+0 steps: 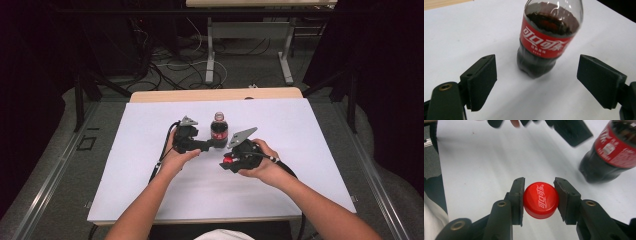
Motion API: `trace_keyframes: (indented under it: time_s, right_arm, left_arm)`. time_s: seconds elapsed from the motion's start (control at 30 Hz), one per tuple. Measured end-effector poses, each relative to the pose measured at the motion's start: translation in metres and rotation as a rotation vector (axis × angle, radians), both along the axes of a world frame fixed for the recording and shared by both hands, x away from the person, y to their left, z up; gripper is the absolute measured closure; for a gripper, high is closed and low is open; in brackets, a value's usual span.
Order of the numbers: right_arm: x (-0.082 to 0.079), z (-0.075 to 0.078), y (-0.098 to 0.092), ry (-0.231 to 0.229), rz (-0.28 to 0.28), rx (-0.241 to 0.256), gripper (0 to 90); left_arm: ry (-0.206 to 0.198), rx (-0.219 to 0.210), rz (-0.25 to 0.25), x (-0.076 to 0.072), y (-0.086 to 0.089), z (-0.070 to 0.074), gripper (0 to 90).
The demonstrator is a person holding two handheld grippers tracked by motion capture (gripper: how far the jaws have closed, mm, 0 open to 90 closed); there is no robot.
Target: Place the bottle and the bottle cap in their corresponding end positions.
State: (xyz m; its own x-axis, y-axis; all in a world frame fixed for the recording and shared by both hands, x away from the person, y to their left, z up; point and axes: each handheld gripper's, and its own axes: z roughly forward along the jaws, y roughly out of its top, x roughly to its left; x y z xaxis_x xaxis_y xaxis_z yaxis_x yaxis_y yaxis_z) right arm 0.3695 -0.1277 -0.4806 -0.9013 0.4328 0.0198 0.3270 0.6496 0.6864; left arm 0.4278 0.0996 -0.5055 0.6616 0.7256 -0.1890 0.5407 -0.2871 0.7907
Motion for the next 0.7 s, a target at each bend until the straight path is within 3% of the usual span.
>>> trace_keyframes:
  time_s: [0.13, 0.2, 0.23, 0.27, 0.47, 0.57, 0.7]
  right_arm:
    - [-0.004, -0.012, 0.003, 0.03, -0.012, -0.008, 61.1]
    - [-0.005, -0.018, 0.005, 0.02, -0.012, -0.012, 61.1]
    - [-0.006, -0.019, 0.006, 0.039, -0.014, -0.027, 61.1]
    - [-0.006, -0.022, 0.007, 0.024, -0.015, -0.018, 61.1]
    - [-0.009, -0.033, 0.014, 0.033, -0.002, -0.034, 61.1]
    - [-0.011, -0.039, 0.018, 0.035, -0.003, -0.053, 61.1]
    - [-0.011, -0.047, 0.02, 0.033, -0.015, -0.065, 61.1]
  left_arm:
    - [-0.003, -0.02, 0.006, -0.016, 0.012, 0.006, 13.1]
    - [-0.017, -0.014, 0.014, -0.023, 0.016, 0.008, 10.6]
    - [-0.025, -0.012, 0.023, -0.026, 0.017, 0.009, 8.4]
    - [-0.024, -0.013, 0.02, -0.029, 0.019, 0.009, 7.2]
    - [-0.038, -0.016, 0.05, -0.043, 0.027, 0.012, 4.2]
    - [-0.023, -0.033, 0.038, -0.051, 0.031, 0.013, 2.6]
    - [-0.04, -0.022, 0.035, -0.06, 0.034, 0.014, 0.6]
